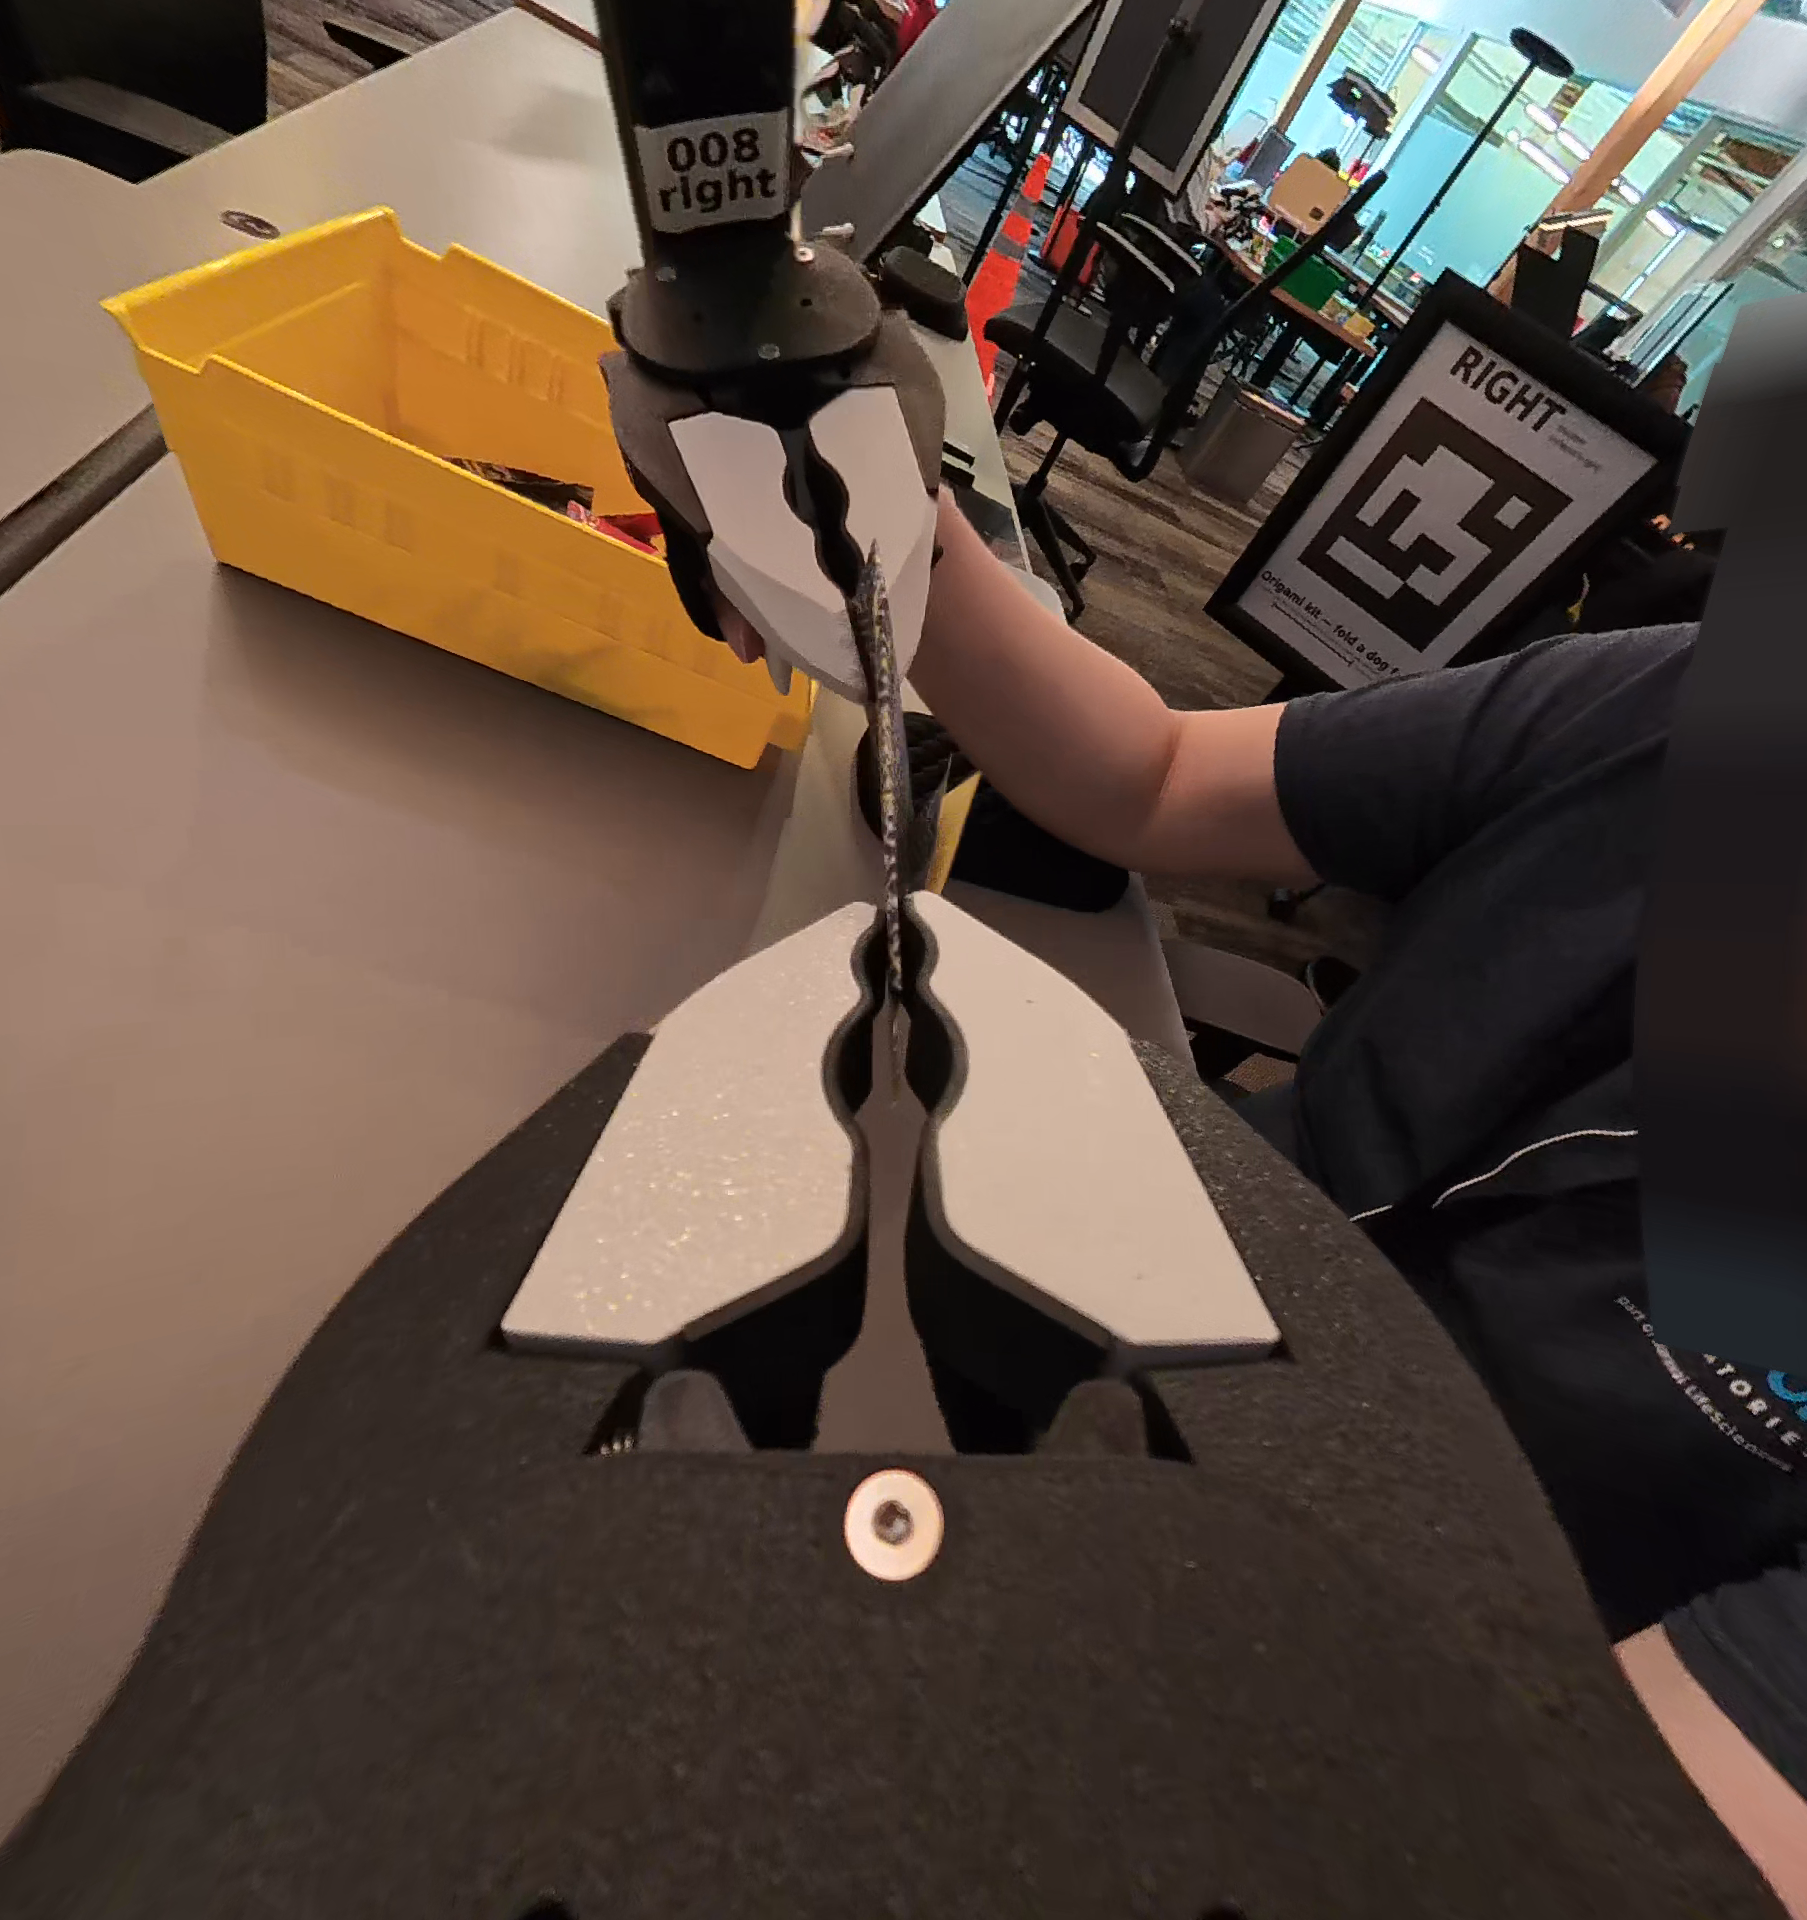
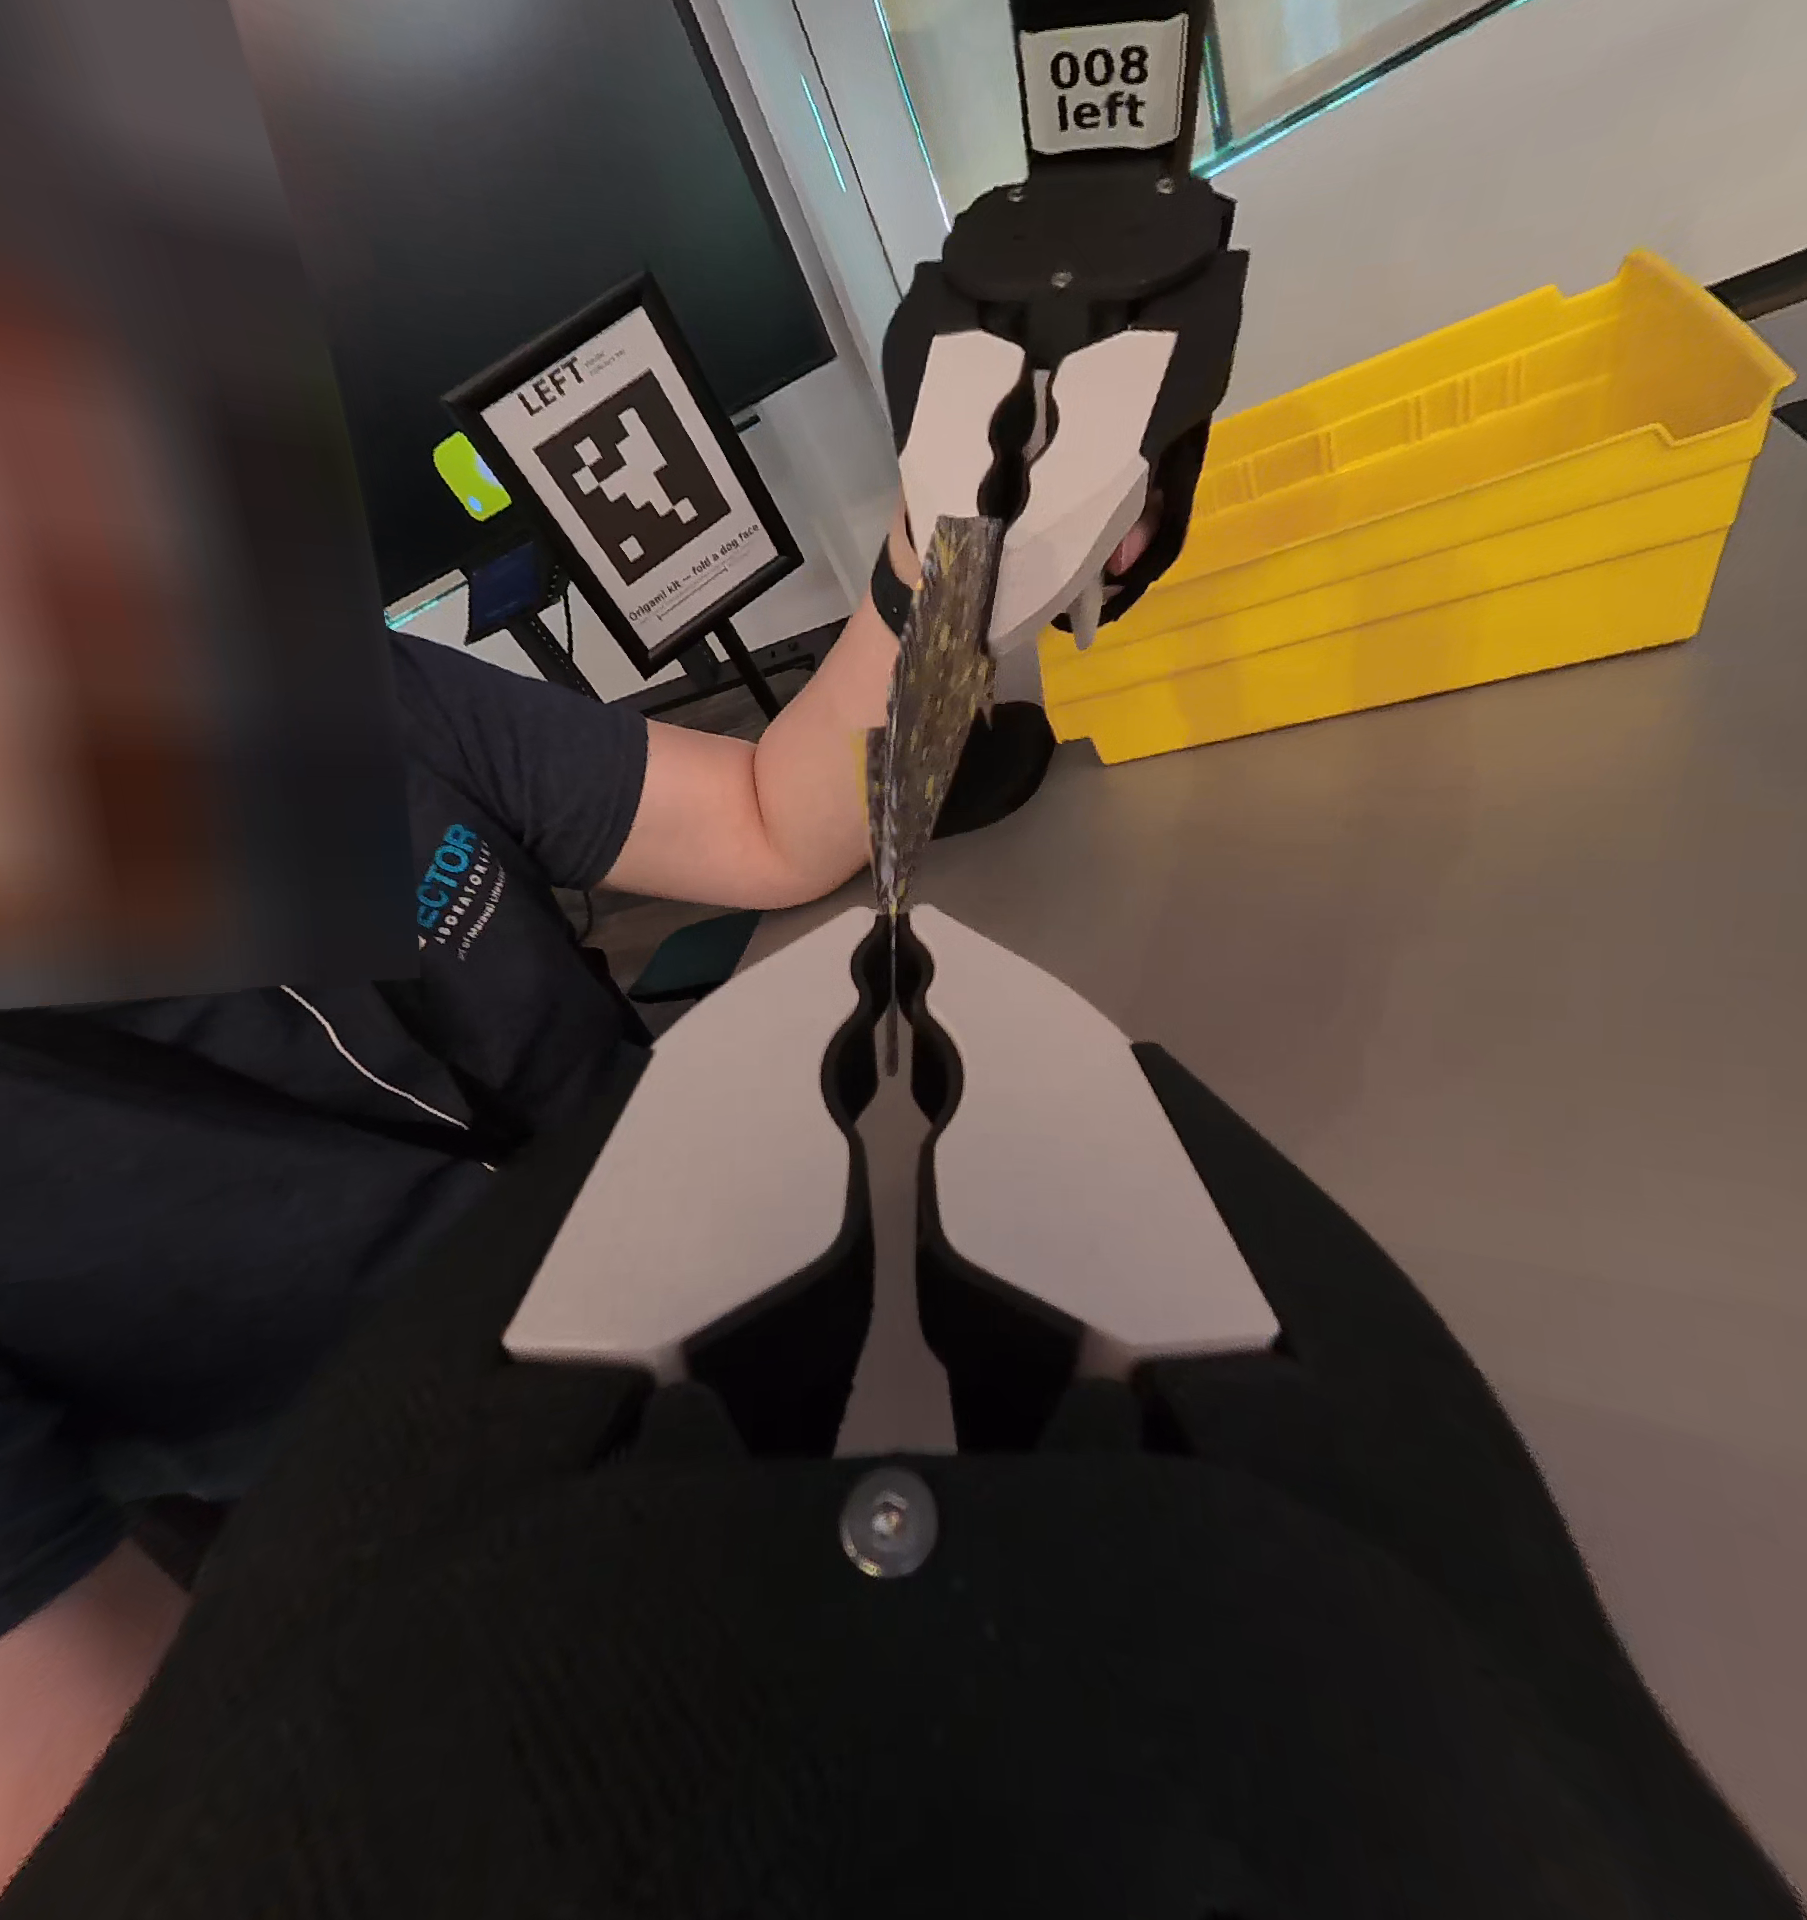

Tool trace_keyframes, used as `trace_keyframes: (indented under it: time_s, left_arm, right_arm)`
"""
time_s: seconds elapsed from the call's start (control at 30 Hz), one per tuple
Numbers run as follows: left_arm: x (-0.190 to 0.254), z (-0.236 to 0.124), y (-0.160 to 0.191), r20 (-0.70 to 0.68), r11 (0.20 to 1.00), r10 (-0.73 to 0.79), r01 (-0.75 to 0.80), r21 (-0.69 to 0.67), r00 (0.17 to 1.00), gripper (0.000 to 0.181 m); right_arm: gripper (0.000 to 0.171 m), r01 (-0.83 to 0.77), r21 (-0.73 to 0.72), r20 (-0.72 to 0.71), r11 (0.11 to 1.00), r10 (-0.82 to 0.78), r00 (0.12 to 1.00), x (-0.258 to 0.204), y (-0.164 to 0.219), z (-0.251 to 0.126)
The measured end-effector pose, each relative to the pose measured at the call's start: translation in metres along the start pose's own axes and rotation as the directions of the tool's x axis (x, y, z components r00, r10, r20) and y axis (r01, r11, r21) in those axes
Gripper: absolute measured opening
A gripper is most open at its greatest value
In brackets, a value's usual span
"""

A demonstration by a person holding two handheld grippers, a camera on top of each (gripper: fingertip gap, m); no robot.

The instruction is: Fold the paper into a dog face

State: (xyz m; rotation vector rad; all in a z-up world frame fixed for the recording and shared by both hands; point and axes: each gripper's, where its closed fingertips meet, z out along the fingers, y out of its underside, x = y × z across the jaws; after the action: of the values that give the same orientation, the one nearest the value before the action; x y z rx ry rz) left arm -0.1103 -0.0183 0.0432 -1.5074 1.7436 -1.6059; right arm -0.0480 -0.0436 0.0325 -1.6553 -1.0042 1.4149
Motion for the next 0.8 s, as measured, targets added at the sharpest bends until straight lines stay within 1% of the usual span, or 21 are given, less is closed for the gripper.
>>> trace_keyframes:
  time_s: [0.1, 0.17, 0.27, 0.3, 0.4, 0.47, 0.63, 0.73, 0.8]
  left_arm:
    - [-0.004, 0.003, -0.001, 0.037, 1.000, 0.029, -0.029, -0.002, 0.999, 0.000]
    - [-0.002, 0.005, 0.002, 0.014, 1.000, 0.024, -0.024, -0.014, 1.000, 0.000]
    - [-0.001, 0.009, 0.004, -0.018, 0.999, -0.024, 0.023, -0.027, 1.000, 0.015]
    - [-0.001, 0.011, 0.004, -0.021, 0.999, -0.035, 0.035, -0.028, 0.999, 0.017]
    - [-0.003, 0.015, 0.006, -0.019, 0.997, -0.059, 0.058, -0.041, 0.998, 0.013]
    - [0.002, 0.017, 0.006, -0.038, 0.998, -0.054, 0.053, -0.044, 0.998, 0.000]
    - [0.003, 0.019, 0.009, 0.018, 0.997, -0.001, 0.003, -0.083, 1.000, 0.000]
    - [0.003, 0.017, 0.003, 0.039, 0.998, 0.014, -0.012, -0.055, 0.999, 0.004]
    - [0.001, 0.015, 0.001, 0.061, 0.999, 0.019, -0.016, -0.047, 0.998, 0.000]
  right_arm:
    - [0.001, 0.005, 0.019, -0.014, 1.000, -0.004, 1.000, 0.000, -0.003, -0.003]
    - [0.001, 0.000, 0.031, -0.019, 1.000, 0.001, 1.000, 0.001, -0.005, -0.006]
    - [0.001, 0.006, 0.029, -0.040, 1.000, -0.005, 0.999, 0.005, -0.003, -0.009]
    - [0.001, 0.011, 0.029, -0.036, 1.000, -0.010, 0.999, 0.005, -0.002, -0.009]
    - [0.001, 0.029, 0.004, -0.025, 1.000, -0.029, 0.999, 0.004, 0.001, -0.005]
    - [0.001, 0.059, -0.016, -0.051, 0.998, -0.060, 0.997, 0.003, 0.001, -0.004]
    - [0.001, 0.104, 0.001, -0.053, 0.995, -0.104, 0.993, -0.003, -0.005, -0.004]
    - [0.001, 0.098, -0.019, -0.059, 0.995, -0.099, 0.993, 0.001, 0.000, -0.001]
    - [0.001, 0.099, -0.012, -0.052, 0.995, -0.100, 0.994, 0.000, 0.000, -0.001]
